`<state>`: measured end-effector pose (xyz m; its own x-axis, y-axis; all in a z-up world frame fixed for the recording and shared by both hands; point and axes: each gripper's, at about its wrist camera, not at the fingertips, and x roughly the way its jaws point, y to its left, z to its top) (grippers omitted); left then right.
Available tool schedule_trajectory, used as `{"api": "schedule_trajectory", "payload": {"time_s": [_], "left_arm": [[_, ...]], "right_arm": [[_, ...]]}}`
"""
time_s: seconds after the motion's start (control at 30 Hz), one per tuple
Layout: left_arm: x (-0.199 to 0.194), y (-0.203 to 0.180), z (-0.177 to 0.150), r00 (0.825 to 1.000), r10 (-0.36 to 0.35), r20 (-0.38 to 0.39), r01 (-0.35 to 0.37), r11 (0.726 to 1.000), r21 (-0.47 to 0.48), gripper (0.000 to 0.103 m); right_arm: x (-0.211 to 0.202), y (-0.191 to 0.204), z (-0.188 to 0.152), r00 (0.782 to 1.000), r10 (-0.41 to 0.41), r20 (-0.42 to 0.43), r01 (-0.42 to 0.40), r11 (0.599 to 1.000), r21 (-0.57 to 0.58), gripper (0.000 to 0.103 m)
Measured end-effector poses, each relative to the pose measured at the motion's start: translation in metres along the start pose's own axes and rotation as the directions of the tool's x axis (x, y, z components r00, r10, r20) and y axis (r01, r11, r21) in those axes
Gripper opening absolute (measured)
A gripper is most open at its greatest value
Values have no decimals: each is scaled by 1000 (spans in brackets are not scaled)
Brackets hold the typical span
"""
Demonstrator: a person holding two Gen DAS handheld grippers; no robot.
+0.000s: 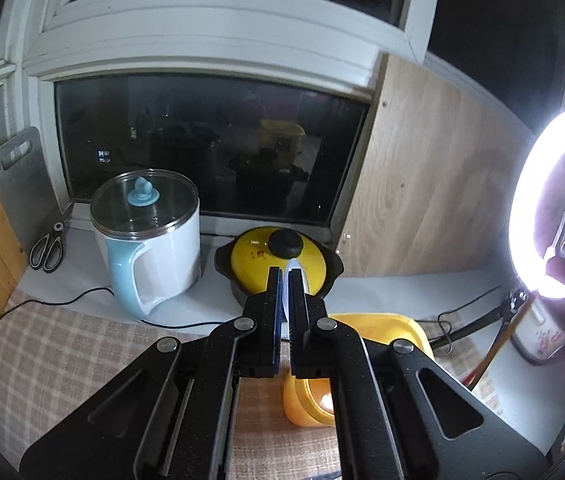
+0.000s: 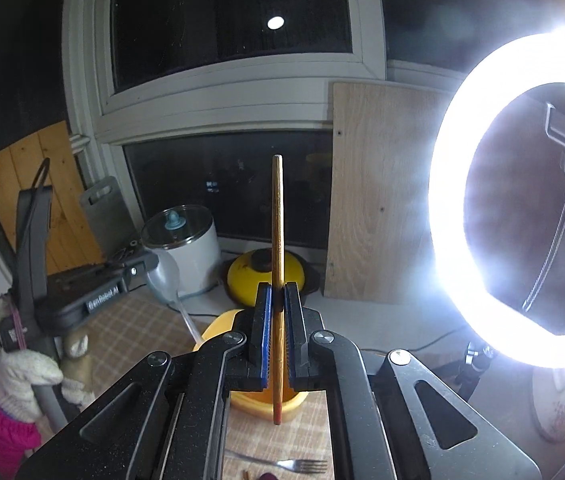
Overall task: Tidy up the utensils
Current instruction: 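Lower the chopstick into the yellow bin and open the right tool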
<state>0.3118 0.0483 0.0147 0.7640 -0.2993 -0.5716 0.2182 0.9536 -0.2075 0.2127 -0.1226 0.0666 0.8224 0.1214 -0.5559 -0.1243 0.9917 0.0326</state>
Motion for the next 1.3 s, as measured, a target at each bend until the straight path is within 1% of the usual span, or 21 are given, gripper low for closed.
{"api": "schedule_trajectory", "payload": {"time_s": [0.13,0.27,0.43,0.63,0.83,1.03,1.17,1.23,1.27,1.3], "left_arm": [[8,-4,-4,1000,-10,-18,10,1000,8,0],[13,-7,-10,999,-17,-34,17,1000,15,0],[21,-10,-18,998,-26,-62,28,999,28,0],[33,-16,-26,995,-30,-97,34,999,40,0],[43,-25,-31,990,-42,-132,50,997,61,0],[52,-25,-35,983,-68,-169,76,996,40,0],[51,-27,-37,981,-74,-179,84,995,50,1],[48,-28,-38,981,-76,-180,87,995,56,6],[46,-28,-38,981,-71,-179,83,995,58,18],[44,-28,-38,982,-66,-178,77,995,58,41]], "right_arm": [[15,-5,7,1000,-12,4,12,999,30,4],[33,-6,5,1000,-25,-11,26,999,36,4],[58,-5,-10,997,-19,-78,22,999,39,4],[84,-12,-37,985,-17,-174,31,997,76,4],[99,-23,-51,973,2,-232,29,991,133,4],[106,-25,-60,964,17,-266,26,987,160,4],[105,-25,-62,962,29,-273,21,984,176,4],[105,-24,-63,959,24,-282,25,985,170,5],[104,-24,-63,958,26,-286,23,985,168,7],[103,-24,-64,957,28,-288,22,985,168,16]]}}
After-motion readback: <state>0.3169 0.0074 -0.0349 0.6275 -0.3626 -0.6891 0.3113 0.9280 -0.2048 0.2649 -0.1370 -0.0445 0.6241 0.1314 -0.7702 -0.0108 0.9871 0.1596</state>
